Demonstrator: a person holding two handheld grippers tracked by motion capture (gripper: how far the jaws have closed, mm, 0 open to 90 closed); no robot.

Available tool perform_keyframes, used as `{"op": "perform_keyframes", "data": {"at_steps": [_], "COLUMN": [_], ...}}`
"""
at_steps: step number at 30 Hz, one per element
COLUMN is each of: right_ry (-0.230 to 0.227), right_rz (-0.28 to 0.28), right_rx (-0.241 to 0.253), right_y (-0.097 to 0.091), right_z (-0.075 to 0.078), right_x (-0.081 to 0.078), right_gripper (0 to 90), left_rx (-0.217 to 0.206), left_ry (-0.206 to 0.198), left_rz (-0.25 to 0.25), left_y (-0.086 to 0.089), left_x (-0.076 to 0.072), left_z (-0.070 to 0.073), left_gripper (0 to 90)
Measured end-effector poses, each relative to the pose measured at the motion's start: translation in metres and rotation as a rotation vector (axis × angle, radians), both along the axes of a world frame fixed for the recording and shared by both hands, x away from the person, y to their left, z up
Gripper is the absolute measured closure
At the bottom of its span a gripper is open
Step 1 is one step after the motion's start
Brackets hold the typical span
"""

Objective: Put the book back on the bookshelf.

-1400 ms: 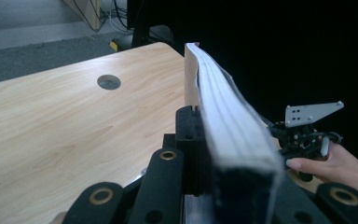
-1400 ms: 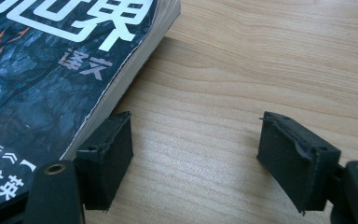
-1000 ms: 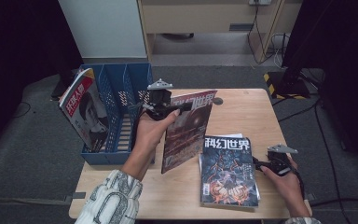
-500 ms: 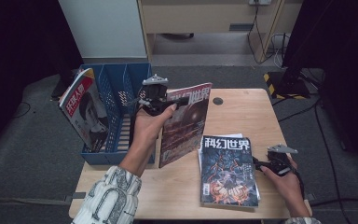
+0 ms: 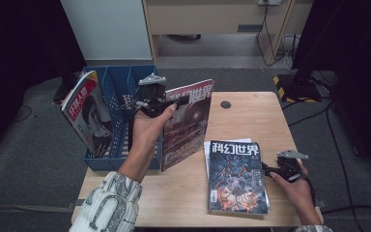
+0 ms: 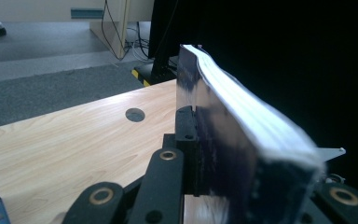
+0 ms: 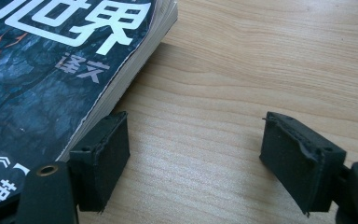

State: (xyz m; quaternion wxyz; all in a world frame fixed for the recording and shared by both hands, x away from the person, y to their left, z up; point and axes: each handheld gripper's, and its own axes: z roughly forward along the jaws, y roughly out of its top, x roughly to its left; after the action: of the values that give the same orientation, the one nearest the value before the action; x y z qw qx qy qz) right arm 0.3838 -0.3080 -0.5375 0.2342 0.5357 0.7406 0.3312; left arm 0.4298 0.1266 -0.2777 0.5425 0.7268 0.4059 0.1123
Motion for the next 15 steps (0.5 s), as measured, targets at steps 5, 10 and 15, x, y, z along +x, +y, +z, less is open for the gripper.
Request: {"op": "perform_keyframes", "data": {"at_steps": [5,10,15], "right_ry": [0.000,-0.002,-0.002], "right_rz": [0.000,-0.002,-0.002], "right_rx": [-0.001,-0.001,-0.001], "right_y": [0.000,0.000,0.000], "right_z": [0.000,0.000,0.000], "right_x": [0.000,0.000,0.000], "right_gripper": [23.6,23.6,23.6], "left_rx": [0.004,0.008,0.011], "left_ry": [-0.009,-0.017,-0.025], "left_rz": [0.012,0.032,0.050], "left_y": [0.008,0.018,0.029], "left_x": [-0.003,-0.007,-0.011], "left_z": [0.005,0.012,0.017], "left_gripper": [83.7,83.7,83.7]}}
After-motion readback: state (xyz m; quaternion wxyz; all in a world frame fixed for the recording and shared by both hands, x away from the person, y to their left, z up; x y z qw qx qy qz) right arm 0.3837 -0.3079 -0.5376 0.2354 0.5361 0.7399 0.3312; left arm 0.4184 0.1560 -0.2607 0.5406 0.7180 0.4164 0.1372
